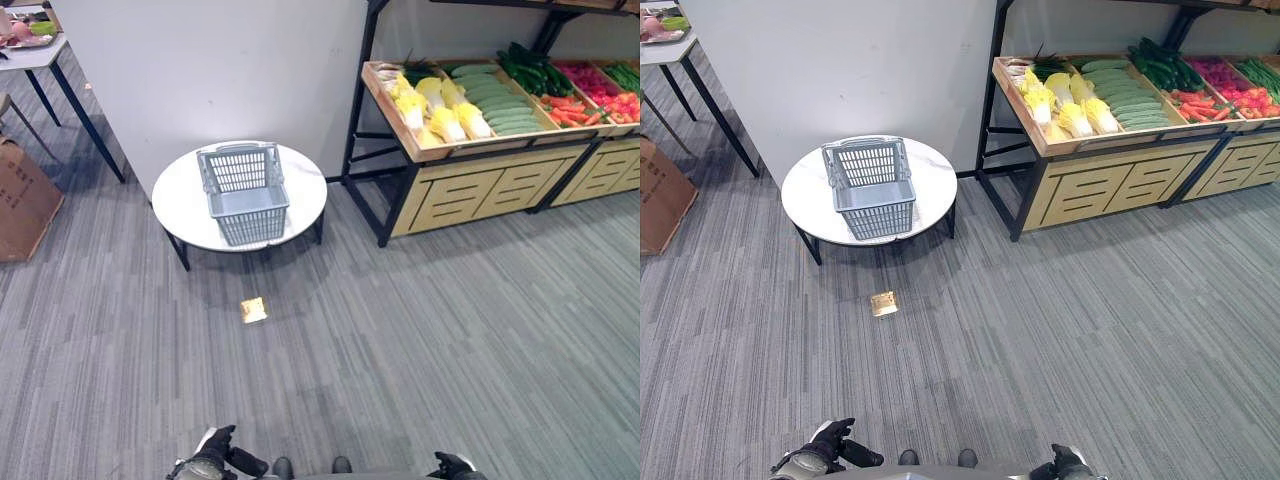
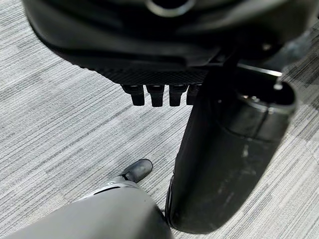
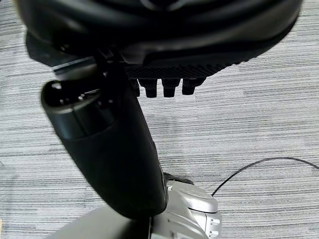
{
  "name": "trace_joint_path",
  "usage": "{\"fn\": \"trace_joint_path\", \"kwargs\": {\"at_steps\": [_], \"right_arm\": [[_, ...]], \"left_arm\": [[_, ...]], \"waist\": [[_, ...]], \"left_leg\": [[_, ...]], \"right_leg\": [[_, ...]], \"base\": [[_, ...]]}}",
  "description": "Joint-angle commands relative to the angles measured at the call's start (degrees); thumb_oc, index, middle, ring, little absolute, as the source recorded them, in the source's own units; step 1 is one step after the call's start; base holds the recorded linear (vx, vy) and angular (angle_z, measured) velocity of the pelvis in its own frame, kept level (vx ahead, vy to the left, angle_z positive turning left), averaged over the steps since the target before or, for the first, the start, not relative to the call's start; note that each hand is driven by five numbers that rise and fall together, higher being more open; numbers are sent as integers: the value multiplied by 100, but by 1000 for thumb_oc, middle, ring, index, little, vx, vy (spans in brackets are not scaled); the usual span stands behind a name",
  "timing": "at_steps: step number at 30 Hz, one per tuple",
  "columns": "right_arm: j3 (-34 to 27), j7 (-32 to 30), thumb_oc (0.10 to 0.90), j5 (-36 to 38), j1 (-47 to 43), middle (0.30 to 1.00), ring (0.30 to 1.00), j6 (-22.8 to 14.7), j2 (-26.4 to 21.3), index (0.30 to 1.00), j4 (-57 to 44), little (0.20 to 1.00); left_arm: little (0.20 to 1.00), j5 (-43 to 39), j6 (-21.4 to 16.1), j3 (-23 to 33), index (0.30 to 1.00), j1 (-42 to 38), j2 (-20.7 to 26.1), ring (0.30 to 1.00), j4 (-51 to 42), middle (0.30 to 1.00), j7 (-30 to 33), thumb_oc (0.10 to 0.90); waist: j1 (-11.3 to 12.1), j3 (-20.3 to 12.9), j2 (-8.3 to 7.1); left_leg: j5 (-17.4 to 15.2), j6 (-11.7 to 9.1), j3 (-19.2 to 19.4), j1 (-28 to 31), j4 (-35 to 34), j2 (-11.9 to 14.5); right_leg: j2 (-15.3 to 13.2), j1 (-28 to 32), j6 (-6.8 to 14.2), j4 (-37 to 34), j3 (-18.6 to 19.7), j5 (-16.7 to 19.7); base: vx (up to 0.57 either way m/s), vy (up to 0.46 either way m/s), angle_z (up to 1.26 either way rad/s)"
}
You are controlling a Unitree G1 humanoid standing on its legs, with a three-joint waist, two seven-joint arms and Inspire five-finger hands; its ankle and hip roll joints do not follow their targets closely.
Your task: Get the vegetables into the basket
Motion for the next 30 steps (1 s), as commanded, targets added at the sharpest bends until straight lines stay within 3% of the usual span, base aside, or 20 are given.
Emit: {"fn": "trace_joint_path", "kwargs": {"at_steps": [1,16,30], "right_arm": [[208,-49,900,-75,-269,1000,1000,-26,-203,1000,140,1000],[217,-64,900,-116,-284,1000,1000,-12,-195,1000,144,1000],[188,-93,900,43,-483,1000,1000,16,-210,1000,-15,1000]], "left_arm": [[1000,10,45,-174,1000,-132,15,1000,287,1000,20,900],[1000,-110,67,-105,1000,-82,-26,1000,299,1000,94,900],[1000,-430,52,-33,1000,-261,76,1000,64,1000,120,900]], "waist": [[26,67,153],[91,94,141],[289,318,59]], "left_leg": [[-217,-365,323,271,41,322],[-229,-321,306,300,41,310],[-281,-28,227,53,118,156]], "right_leg": [[-444,-140,730,17,-40,189],[-452,-161,731,177,-132,135],[-584,-768,873,1074,26,-14]], "base": [[0,0,0],[0,0,0],[4,58,-3]]}}
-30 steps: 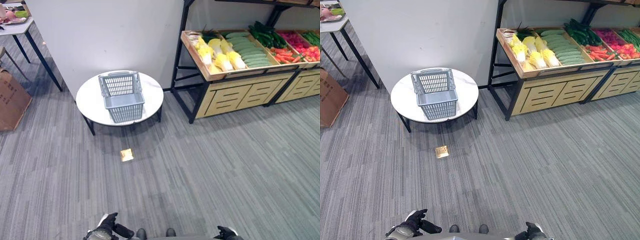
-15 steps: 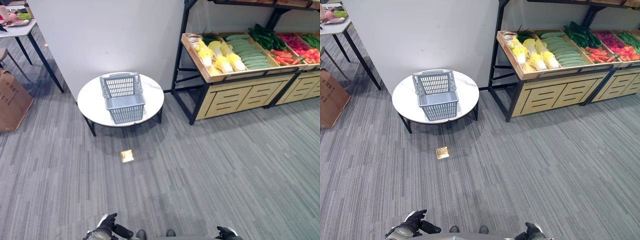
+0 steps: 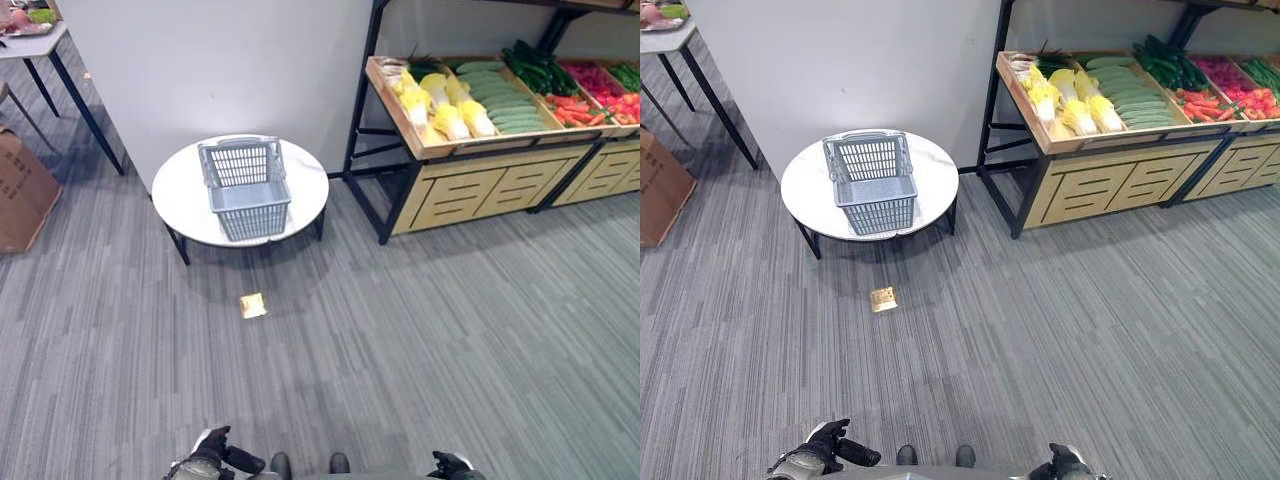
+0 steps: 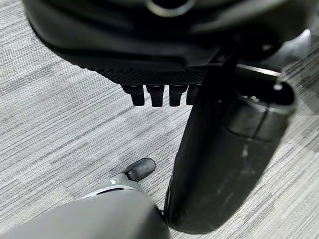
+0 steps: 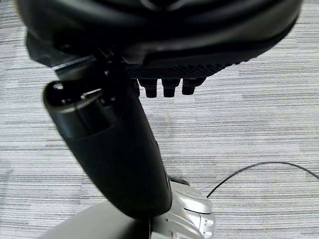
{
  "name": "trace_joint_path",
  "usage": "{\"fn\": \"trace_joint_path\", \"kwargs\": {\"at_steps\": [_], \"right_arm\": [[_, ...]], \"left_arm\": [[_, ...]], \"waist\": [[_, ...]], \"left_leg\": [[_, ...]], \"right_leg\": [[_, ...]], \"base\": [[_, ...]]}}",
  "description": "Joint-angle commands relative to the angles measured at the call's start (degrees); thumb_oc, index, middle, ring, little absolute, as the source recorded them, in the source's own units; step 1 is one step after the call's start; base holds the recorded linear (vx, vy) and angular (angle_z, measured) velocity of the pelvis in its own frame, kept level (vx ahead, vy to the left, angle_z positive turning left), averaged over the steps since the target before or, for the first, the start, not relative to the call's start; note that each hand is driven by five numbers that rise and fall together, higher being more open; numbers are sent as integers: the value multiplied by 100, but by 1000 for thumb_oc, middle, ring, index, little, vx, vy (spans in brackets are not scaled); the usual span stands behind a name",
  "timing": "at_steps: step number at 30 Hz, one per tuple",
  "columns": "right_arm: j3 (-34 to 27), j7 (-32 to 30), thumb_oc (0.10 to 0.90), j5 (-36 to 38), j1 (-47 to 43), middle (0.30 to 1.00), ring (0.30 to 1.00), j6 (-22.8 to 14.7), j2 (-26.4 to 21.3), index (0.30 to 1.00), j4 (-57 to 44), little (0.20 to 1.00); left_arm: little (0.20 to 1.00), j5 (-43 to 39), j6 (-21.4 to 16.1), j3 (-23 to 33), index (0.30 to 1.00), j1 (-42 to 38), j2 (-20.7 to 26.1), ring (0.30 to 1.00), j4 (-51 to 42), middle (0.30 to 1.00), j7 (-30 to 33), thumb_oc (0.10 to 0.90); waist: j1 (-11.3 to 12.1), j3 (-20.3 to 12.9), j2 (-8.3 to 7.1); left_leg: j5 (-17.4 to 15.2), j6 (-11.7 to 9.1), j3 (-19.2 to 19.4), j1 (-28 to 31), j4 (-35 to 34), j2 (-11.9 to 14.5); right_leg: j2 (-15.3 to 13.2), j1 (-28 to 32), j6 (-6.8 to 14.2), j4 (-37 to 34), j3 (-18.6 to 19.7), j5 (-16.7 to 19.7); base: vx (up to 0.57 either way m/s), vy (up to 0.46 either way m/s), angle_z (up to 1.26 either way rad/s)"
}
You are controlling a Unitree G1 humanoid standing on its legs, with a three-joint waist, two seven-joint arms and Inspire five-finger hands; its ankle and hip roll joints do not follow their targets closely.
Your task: Get the vegetables into the basket
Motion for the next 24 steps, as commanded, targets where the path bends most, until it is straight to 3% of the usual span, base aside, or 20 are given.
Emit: {"fn": "trace_joint_path", "kwargs": {"at_steps": [1,5,8,12,13,14,16,19,24], "right_arm": [[77,-107,900,80,-397,1000,1000,-11,-231,1000,10,1000],[-64,-104,900,249,-425,1000,1000,-36,-233,1000,-47,1000],[-208,-127,900,457,-385,1000,1000,-67,-222,1000,-97,1000],[-223,-131,900,568,-383,1000,1000,-90,-201,1000,-116,1000],[-198,-151,900,586,-401,1000,1000,-103,-195,1000,-127,1000],[-164,-199,900,644,-420,1000,1000,-127,-194,1000,-152,1000],[-126,-223,900,647,-423,1000,1000,-136,-160,1000,-187,1000],[-118,-231,900,647,-335,1000,1000,-138,-128,1000,-216,1000],[-119,-222,900,622,-215,1000,1000,-128,-157,1000,-159,1000]], "left_arm": [[1000,-120,-48,-160,1000,-181,43,1000,58,1000,84,900],[1000,-136,-38,-125,1000,-210,95,1000,48,1000,78,900],[1000,-178,-36,-107,1000,-220,109,1000,42,1000,91,900],[1000,-176,-44,-116,1000,-229,124,1000,99,1000,83,900],[1000,-161,-44,-126,1000,-241,135,1000,116,1000,92,900],[1000,-157,-46,-105,1000,-270,118,1000,169,1000,116,900],[1000,-195,-51,-68,1000,-343,114,1000,206,1000,149,900],[1000,-230,-74,-38,1000,-334,81,1000,224,1000,171,900],[1000,-360,-57,7,1000,-343,-19,1000,213,1000,195,900]], "waist": [[178,261,103],[214,457,93],[165,545,137],[53,605,92],[9,628,45],[-152,674,29],[-284,691,-46],[-431,700,-13],[-555,604,-18]], "left_leg": [[-295,-166,175,199,152,118],[-397,-38,186,269,218,93],[-469,-22,94,373,226,120],[-590,-66,-78,595,154,73],[-625,-75,-168,644,147,26],[-761,-94,-395,874,73,13],[-835,-109,-596,1032,42,-27],[-1011,-126,-803,1249,42,17],[-1173,-171,-1020,1557,42,42]], "right_leg": [[-606,-536,832,956,-16,22],[-785,-1144,1058,2192,-158,615],[-871,-1487,1032,2579,-127,825],[-807,-1754,961,2039,-129,819],[-741,-1855,959,1735,-33,857],[-497,-2040,988,976,184,979],[-357,-2339,1065,521,317,1215],[-261,-2387,1083,119,124,1367],[-250,-2376,961,173,-279,1438]], "base": [[11,86,-2],[45,101,-17],[124,58,19],[168,-8,28],[275,-55,8],[340,-68,1],[309,-48,16],[288,-32,48],[228,-92,77]]}}
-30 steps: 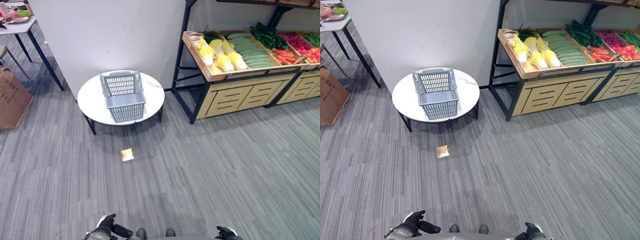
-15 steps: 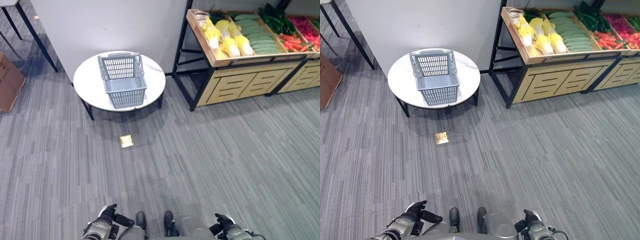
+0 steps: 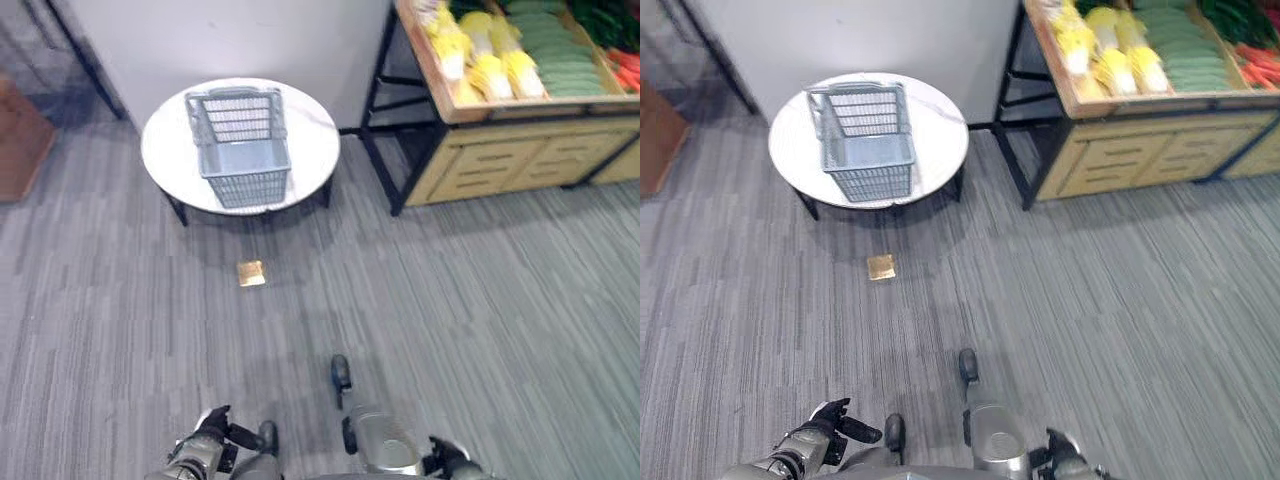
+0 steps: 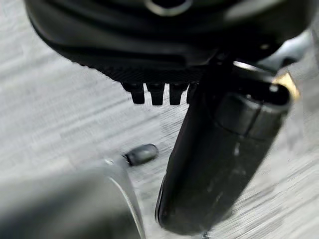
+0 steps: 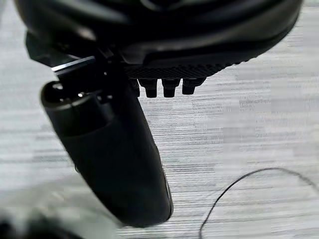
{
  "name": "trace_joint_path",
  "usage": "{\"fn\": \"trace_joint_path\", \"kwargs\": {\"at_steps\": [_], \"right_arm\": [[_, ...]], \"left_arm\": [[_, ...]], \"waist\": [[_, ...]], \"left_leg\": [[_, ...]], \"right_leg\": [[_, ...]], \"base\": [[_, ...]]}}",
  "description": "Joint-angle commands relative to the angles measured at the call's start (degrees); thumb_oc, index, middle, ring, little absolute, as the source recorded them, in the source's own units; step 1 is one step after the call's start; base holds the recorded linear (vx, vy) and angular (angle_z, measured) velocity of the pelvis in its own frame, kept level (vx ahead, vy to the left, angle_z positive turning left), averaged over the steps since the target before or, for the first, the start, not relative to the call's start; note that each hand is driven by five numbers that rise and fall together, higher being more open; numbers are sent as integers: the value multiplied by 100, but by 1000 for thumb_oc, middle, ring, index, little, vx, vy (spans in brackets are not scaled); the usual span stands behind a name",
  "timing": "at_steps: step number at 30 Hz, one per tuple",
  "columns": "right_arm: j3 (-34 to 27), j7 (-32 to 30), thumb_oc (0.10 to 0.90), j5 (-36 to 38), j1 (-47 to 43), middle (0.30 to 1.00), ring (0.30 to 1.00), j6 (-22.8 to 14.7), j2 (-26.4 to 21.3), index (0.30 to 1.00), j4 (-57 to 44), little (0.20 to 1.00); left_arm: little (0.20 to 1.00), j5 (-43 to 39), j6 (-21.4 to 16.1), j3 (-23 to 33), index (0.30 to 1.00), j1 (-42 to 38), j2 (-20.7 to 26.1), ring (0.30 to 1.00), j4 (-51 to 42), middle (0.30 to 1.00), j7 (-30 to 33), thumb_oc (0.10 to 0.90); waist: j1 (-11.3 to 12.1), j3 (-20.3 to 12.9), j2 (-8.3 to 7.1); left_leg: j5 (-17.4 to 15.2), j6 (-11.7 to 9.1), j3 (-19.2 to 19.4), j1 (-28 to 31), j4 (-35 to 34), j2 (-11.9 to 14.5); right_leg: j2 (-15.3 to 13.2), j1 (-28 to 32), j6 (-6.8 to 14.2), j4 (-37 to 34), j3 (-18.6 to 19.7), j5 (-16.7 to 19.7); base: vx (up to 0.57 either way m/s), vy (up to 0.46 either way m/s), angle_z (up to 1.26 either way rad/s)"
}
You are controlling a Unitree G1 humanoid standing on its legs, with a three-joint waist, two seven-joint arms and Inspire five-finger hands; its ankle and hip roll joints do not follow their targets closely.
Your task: Get the vegetables into the basket
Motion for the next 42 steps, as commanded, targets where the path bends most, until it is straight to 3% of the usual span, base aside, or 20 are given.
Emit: {"fn": "trace_joint_path", "kwargs": {"at_steps": [1,4,6,7,8,9,11,12,13,17,20,22,25,26,27,30,34,37,39,42], "right_arm": [[84,-150,900,206,-313,1000,1000,-149,-431,1000,-138,1000],[32,-148,900,284,-270,1000,1000,-161,-475,1000,-161,1000],[48,-113,900,264,-226,1000,1000,-173,-505,1000,-219,1000],[76,-76,900,223,-204,1000,1000,-188,-565,1000,-280,1000],[82,-66,900,219,-210,1000,1000,-184,-587,1000,-288,1000],[85,-65,900,223,-215,1000,1000,-182,-602,1000,-290,1000],[69,-69,900,237,-260,1000,1000,-172,-655,1000,-284,1000],[69,-69,900,237,-260,1000,1000,-172,-655,1000,-284,1000],[66,-47,900,219,-262,1000,1000,-123,-708,1000,-221,1000],[13,-39,900,238,-195,1000,1000,-72,-765,1000,-133,1000],[-42,-17,900,139,-152,1000,1000,-30,-832,1000,-33,1000],[-40,-9,900,62,-137,1000,1000,-4,-864,1000,47,1000],[-30,-14,900,13,-115,1000,1000,7,-862,1000,69,1000],[-13,-23,900,-25,-104,1000,1000,-29,-870,1000,29,1000],[-7,-18,900,-33,-108,1000,1000,-44,-876,1000,32,1000],[-17,-15,900,-32,-118,1000,1000,-45,-848,1000,83,1000],[30,4,900,-4,-115,1000,1000,-33,-759,1000,97,1000],[10,11,900,41,-120,1000,1000,-25,-711,1000,87,1000],[68,40,900,19,-163,1000,1000,-14,-614,1000,35,1000],[120,54,900,-27,-214,1000,1000,1,-581,1000,18,1000]], "left_arm": [[1000,-168,-43,-151,1000,148,-13,1000,-225,1000,101,900],[1000,-264,-36,-154,1000,134,-59,1000,-221,1000,80,900],[1000,-353,-37,-148,1000,137,-108,1000,-239,1000,48,900],[1000,-332,-35,-150,1000,141,-146,1000,-238,1000,47,900],[1000,-345,-29,-141,1000,145,-146,1000,-233,1000,37,900],[1000,-391,-27,-142,1000,143,-139,1000,-244,1000,35,900],[1000,-470,-32,-154,1000,83,-149,1000,-288,1000,30,900],[1000,-470,-32,-154,1000,83,-149,1000,-288,1000,30,900],[1000,-465,-10,-172,1000,97,-129,1000,-326,1000,9,900],[1000,-503,-29,-230,1000,77,-145,1000,-424,1000,-35,900],[1000,-568,-33,-235,1000,93,-144,1000,-453,1000,-69,900],[1000,-711,-43,-154,1000,128,-136,1000,-451,1000,-75,900],[1000,-787,-66,-97,1000,180,-147,1000,-442,1000,-84,900],[1000,-849,-109,-31,1000,212,-153,1000,-444,1000,-89,900],[1000,-844,-107,-13,1000,211,-140,1000,-410,1000,-84,900],[1000,-830,-101,59,1000,294,-100,1000,-371,1000,-67,900],[1000,-815,-78,121,1000,394,-75,1000,-276,1000,-71,900],[1000,-765,-66,111,1000,414,-26,1000,-276,1000,-54,900],[1000,-604,-44,98,1000,408,74,1000,-260,1000,-31,900],[1000,-597,-32,98,1000,390,113,1000,-255,1000,-21,900]], "waist": [[-243,-217,321],[-347,-292,459],[-390,-320,569],[-442,-332,672],[-461,-324,690],[-451,-281,660],[-418,-174,506],[-418,-174,506],[-406,-131,391],[-257,-109,346],[-133,-95,361],[19,-71,406],[160,-92,471],[330,-68,524],[375,-75,537],[483,-132,549],[615,-282,452],[636,-393,372],[678,-529,241],[705,-575,179]], "left_leg": [[-308,208,118,1301,-648,-156],[-161,53,87,1279,-453,14],[170,-146,91,1294,-158,132],[691,-377,125,1208,292,225],[1007,-548,210,1084,629,259],[1272,-678,302,861,1049,275],[1656,-722,578,420,1931,288],[1656,-722,578,420,1931,288],[1839,-620,1354,101,2340,680],[1697,-498,1513,-558,2335,676],[1577,-474,1694,-1142,1788,820],[1497,-433,1693,-1479,1078,705],[1603,-424,1578,-1579,338,561],[1968,-452,1412,-1872,-330,460],[2040,-471,1359,-1890,-464,453],[2214,-524,1378,-1878,-547,481],[2100,-422,1268,-1813,-384,471],[1967,-321,1382,-1803,-292,424],[1696,-150,1555,-1824,-92,335],[1562,-68,1650,-1822,-20,277]], "right_leg": [[211,-1129,-5,486,-227,1044],[251,-1175,-139,695,-344,859],[272,-1115,-275,899,-531,630],[314,-985,-391,1012,-656,403],[328,-847,-461,1008,-695,296],[318,-688,-529,992,-701,206],[226,-392,-661,1001,-618,45],[226,-392,-661,1001,-618,45],[165,-44,-796,1047,-475,-201],[91,379,-829,910,-241,-331],[-6,708,-737,806,-151,-485],[-14,1030,-666,734,-70,-647],[39,1267,-620,700,82,-790],[124,1591,-606,631,314,-928],[163,1687,-604,621,416,-952],[237,1994,-611,560,688,-1115],[114,2251,-567,476,955,-1321],[-50,2290,-485,475,1006,-1370],[-260,2199,-335,620,1138,-1302],[-341,2054,-240,807,1228,-1197]], "base": [[219,-130,-3],[320,-155,48],[280,-147,23],[348,-223,15],[334,-252,31],[246,-206,28],[217,-195,14],[352,-262,-9],[264,-173,-12],[274,-95,-17],[268,15,6],[343,58,-6],[316,54,-39],[380,30,-60],[377,28,-49],[295,35,-60],[272,108,-92],[170,114,-20],[266,200,-13],[124,124,-44]]}}
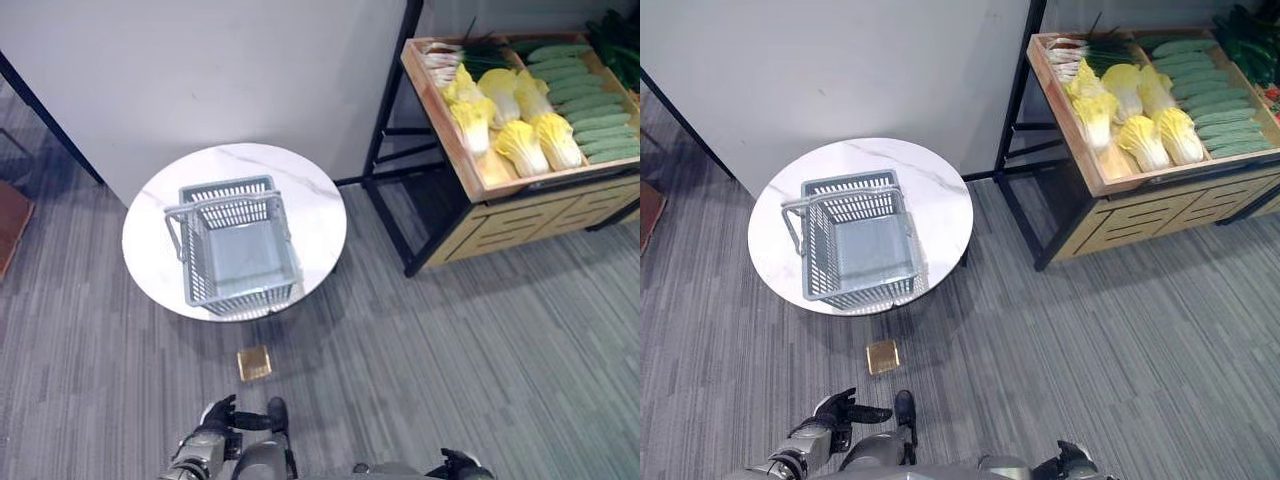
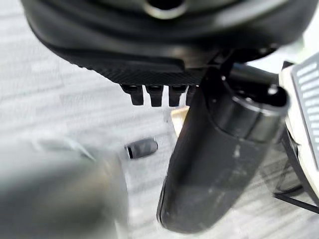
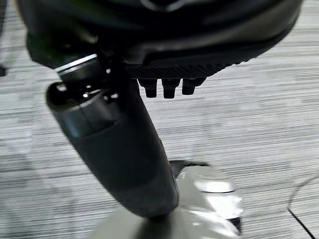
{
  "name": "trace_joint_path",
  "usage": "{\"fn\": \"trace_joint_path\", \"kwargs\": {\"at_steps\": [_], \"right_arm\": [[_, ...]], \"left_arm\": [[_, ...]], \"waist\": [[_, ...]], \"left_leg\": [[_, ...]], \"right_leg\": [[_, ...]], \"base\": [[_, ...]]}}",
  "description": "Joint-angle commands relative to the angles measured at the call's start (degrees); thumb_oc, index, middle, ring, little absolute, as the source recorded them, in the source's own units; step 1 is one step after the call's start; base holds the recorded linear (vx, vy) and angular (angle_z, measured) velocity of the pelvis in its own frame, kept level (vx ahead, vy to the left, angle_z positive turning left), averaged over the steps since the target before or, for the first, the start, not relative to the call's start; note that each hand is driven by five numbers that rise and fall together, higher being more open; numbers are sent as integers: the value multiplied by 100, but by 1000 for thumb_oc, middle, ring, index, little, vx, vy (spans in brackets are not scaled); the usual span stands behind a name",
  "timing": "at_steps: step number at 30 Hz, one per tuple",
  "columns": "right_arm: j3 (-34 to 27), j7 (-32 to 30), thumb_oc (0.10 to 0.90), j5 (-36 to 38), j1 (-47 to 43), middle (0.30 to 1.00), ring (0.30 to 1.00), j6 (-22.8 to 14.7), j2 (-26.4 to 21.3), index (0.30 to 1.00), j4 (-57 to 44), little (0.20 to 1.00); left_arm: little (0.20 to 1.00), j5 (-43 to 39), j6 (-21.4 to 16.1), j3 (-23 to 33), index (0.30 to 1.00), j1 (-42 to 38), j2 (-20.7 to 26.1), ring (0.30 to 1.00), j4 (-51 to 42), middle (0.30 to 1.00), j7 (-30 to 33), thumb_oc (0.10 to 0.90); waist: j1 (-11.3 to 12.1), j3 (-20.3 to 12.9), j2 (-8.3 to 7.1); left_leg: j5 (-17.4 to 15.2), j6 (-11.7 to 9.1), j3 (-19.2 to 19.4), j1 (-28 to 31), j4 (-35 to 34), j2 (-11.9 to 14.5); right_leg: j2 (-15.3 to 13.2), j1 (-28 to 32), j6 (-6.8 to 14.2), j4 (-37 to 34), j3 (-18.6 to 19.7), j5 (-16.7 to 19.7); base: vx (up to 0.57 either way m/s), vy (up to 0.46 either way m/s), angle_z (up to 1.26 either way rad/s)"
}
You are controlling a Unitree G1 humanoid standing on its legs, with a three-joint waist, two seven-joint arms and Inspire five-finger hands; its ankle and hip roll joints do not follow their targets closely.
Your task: Get the vegetables into the basket
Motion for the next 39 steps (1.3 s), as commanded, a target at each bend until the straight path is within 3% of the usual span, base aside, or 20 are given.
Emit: {"fn": "trace_joint_path", "kwargs": {"at_steps": [1,3,5,8,10,11,13,15,22,30,33,39], "right_arm": [[133,-7,900,-19,-60,1000,1000,20,-292,1000,-274,1000],[89,-15,900,8,-118,1000,1000,23,-284,1000,-342,1000],[96,-23,900,-3,-183,1000,1000,17,-275,1000,-425,1000],[115,-49,900,-15,-228,1000,1000,30,-243,1000,-551,1000],[121,-42,900,-31,-226,1000,1000,43,-228,1000,-574,1000],[138,-44,900,-36,-233,1000,1000,45,-213,1000,-574,1000],[164,-43,900,-31,-230,1000,1000,39,-206,1000,-584,1000],[213,-35,900,-22,-201,1000,1000,22,-202,1000,-583,1000],[284,-58,900,-4,-207,1000,1000,22,-188,1000,-605,1000],[196,-256,900,3,-330,1000,1000,-154,-691,1000,-3054,1000],[157,-315,900,-290,-666,1000,1000,-238,-1167,1000,-4239,1000],[230,-231,900,-447,-1235,1000,1000,-311,-1577,1000,-5560,1000]], "left_arm": [[1000,244,34,-199,1000,186,18,1000,42,1000,111,900],[1000,267,39,-227,1000,161,60,1000,2,1000,104,900],[1000,294,59,-270,1000,117,91,1000,-24,1000,99,900],[1000,415,114,-355,1000,51,120,1000,-19,1000,95,900],[1000,476,141,-384,1000,19,149,1000,13,1000,90,900],[1000,520,145,-372,1000,2,161,1000,42,1000,114,900],[1000,543,143,-377,1000,-29,178,1000,58,1000,122,900],[1000,625,135,-414,1000,-64,195,1000,58,1000,135,900],[1000,674,168,-421,1000,17,119,1000,119,1000,165,900],[1000,694,168,-216,1000,195,137,1000,36,1000,252,900],[1000,713,181,-180,1000,280,79,1000,43,1000,261,900],[1000,692,206,-188,1000,287,-29,1000,63,1000,282,900]], "waist": [[26,-241,-4],[4,-186,-17],[-9,-48,68],[-141,130,232],[-260,158,196],[-349,184,151],[-446,216,92],[-524,214,39],[-412,60,22],[-393,-94,60],[-335,-154,52],[-229,-194,39]], "left_leg": [[93,-470,-58,-881,642,373],[-55,-371,69,-698,554,257],[-120,-311,233,-479,470,298],[-270,-298,337,6,272,381],[-325,-368,341,232,138,340],[-394,-436,294,362,49,295],[-443,-454,206,458,2,234],[-486,-478,42,506,43,218],[-543,-474,49,593,9,207],[-582,-549,-65,776,10,277],[-605,-577,-105,841,43,320],[-597,-608,-200,890,76,378]], "right_leg": [[-64,-342,343,693,121,369],[-155,-630,533,1250,69,712],[-219,-1007,664,1972,-181,1303],[-402,-1599,560,2534,-797,1503],[-465,-1798,546,2175,-1113,1394],[-329,-2098,519,1505,-1213,1282],[-178,-2262,514,1106,-1184,1305],[-87,-1981,563,678,-892,1171],[-28,-1542,432,213,-906,982],[59,-1153,350,-5,-816,822],[89,-1013,312,-122,-825,794],[115,-836,247,-185,-885,715]], "base": [[112,152,-29],[100,185,-27],[25,182,-30],[77,201,-21],[193,60,-10],[172,7,-1],[164,-22,10],[145,-24,43],[60,-22,31],[51,-49,-2],[41,-58,0],[25,-50,3]]}}
